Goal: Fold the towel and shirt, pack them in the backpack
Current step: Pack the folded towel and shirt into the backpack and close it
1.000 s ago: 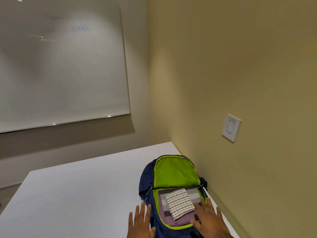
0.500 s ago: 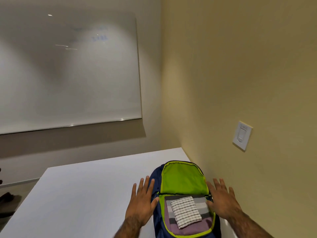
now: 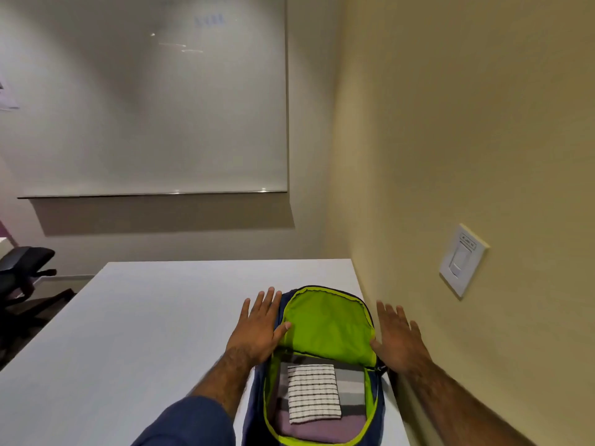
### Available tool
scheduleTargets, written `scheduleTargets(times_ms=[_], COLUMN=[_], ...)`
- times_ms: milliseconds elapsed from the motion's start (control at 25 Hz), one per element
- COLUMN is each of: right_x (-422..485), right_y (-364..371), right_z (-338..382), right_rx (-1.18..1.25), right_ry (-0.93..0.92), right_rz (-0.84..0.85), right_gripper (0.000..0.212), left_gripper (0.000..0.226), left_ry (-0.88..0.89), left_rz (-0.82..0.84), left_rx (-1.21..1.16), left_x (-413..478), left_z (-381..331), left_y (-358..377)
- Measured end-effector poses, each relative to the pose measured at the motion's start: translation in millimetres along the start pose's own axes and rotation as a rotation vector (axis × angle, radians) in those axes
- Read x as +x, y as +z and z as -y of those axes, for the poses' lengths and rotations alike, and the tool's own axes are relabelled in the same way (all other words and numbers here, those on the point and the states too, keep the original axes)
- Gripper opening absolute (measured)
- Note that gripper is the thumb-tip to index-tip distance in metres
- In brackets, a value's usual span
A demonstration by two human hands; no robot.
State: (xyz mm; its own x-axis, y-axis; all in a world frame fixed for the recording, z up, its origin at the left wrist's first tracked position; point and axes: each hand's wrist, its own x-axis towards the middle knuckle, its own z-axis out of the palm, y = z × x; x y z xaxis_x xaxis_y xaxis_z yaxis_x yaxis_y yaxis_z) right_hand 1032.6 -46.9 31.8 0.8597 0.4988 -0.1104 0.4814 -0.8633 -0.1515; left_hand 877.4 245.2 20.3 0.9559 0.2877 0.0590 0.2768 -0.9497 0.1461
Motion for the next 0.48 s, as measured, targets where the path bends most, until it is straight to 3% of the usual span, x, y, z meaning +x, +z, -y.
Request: scheduleTargets(times_ms=[360, 480], right_x=[92.4, 121.0], right_y=[40.4, 54.8], right_z=[7.2, 3.1], right_rx=[0.091, 0.075], right_ry=[-0.034, 0.002], right_rz=[0.131, 0.141], right_gripper=[0.085, 0.085], left_gripper=[0.122, 0.091], left_ry=[-0.023, -0.02], left_rz=[0.153, 0.25], left_rx=[-0.052, -0.068], left_x=[107.9, 162.3], left_z=[-3.1, -4.3], left_y=[41.3, 64.0])
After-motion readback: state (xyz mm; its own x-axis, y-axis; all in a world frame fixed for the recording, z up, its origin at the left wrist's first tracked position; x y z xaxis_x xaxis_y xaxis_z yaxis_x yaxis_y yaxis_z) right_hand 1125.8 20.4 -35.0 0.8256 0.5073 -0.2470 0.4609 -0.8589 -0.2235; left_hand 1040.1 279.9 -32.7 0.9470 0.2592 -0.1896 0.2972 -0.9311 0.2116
